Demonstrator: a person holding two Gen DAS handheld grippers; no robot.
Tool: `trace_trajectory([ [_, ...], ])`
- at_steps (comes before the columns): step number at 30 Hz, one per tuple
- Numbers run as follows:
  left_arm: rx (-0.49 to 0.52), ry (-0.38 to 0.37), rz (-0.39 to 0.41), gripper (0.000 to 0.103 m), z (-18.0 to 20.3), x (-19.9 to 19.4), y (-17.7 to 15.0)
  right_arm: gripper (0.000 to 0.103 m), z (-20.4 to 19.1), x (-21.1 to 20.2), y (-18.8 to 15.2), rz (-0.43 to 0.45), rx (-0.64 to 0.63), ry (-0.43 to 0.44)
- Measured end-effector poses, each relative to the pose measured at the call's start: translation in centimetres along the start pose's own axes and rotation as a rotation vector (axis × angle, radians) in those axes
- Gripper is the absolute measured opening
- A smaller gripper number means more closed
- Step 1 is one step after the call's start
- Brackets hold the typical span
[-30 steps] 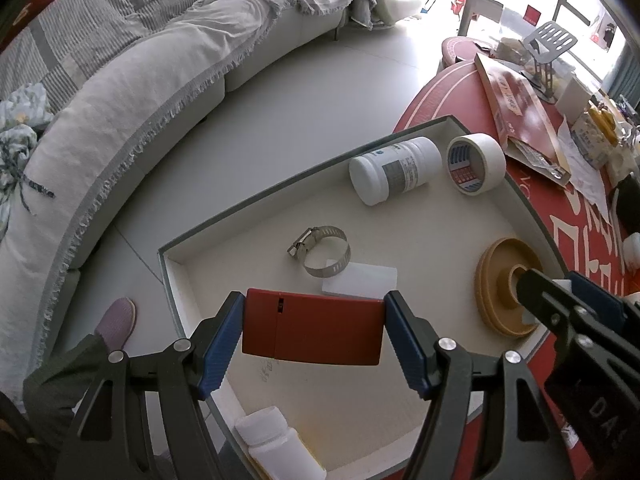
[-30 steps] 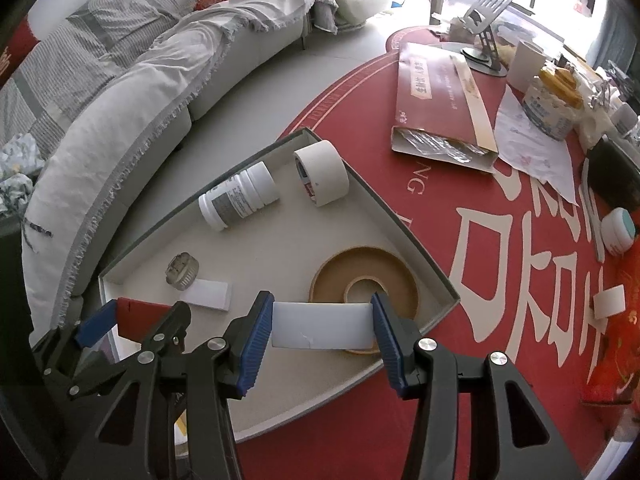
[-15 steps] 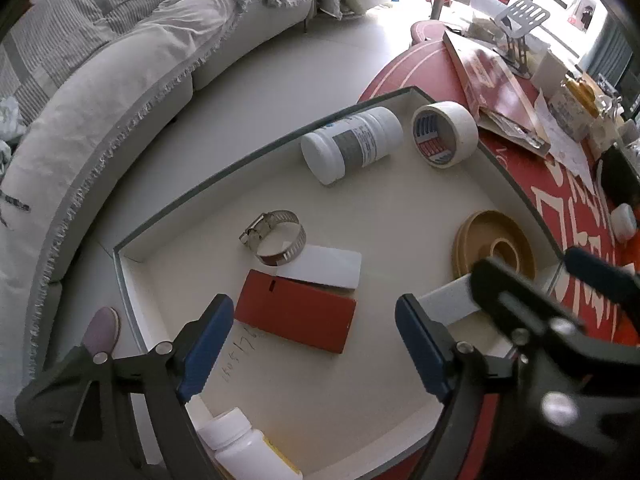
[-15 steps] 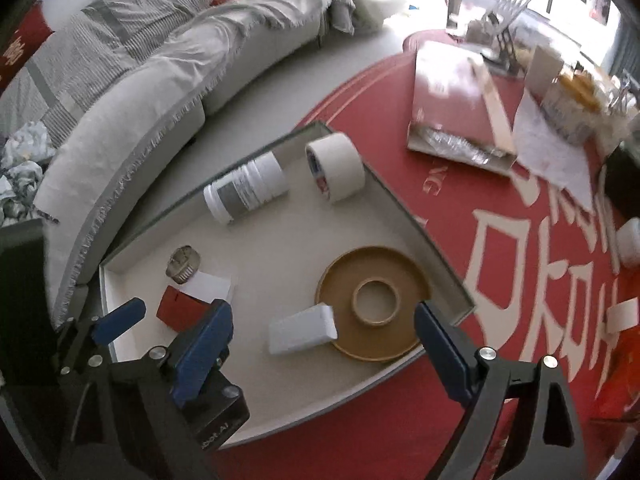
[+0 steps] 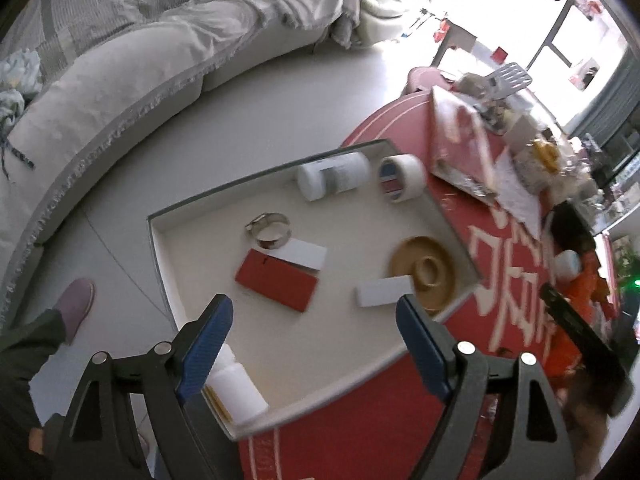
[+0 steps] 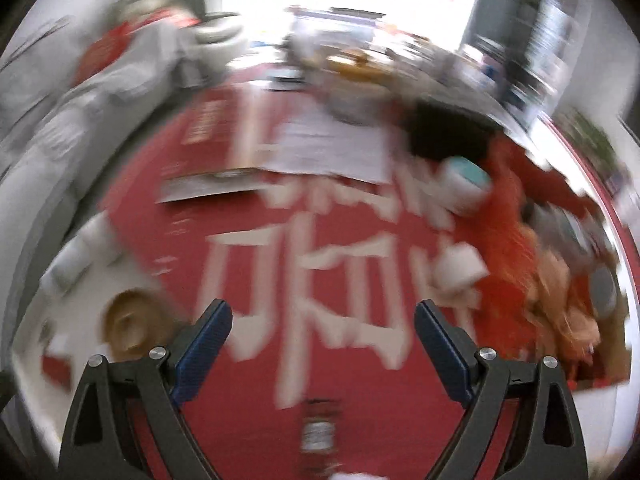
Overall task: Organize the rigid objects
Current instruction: 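Move the right tool to the white tape roll on the rug and grasp it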
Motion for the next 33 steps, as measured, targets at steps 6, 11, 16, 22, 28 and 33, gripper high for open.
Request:
trace_trajectory([
  [6, 0.104, -0.003, -0.021, 0.086, 3.0, -0.5, -1.3, 0.093, 4.6, 3.9, 0.7, -0.042, 0.170, -0.041],
  [11, 0.131, 0.020, -0.068, 0.086, 3.9, 0.5, -2.3, 0.094, 4.0, 6.4, 1.8, -0.022, 0.126, -0.092],
  [16, 0.152, 0.050, -0.091, 0.086, 4.0, 1.1, -2.8, 0.094, 4.3, 8.5, 2.5, -0.010, 0.090, -0.135],
  [22, 0.168, 0.050, -0.108, 0.086, 4.2, 1.6, -3.0, 0.094, 5.4, 7.0, 1.7, 0.010, 0.133, -0.168],
  [28, 0.175, 0.044, -0.131, 0.086, 4.3, 1.9, -3.4, 0.094, 5.6, 7.0, 2.4, 0.019, 0.160, -0.296],
  [33, 0.160, 0.053, -0.150, 0.087, 3.6, 2.1, -3.4, 0.094, 6.6, 10.1, 3.4, -0.062, 0.227, -0.276],
])
Point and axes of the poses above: each gripper's, at about its wrist camera, not at the fingertips, and x roughly the way its jaws point, z to its right, y to its top, the point moved 4 cm from there along x, roughly the way its jaws point
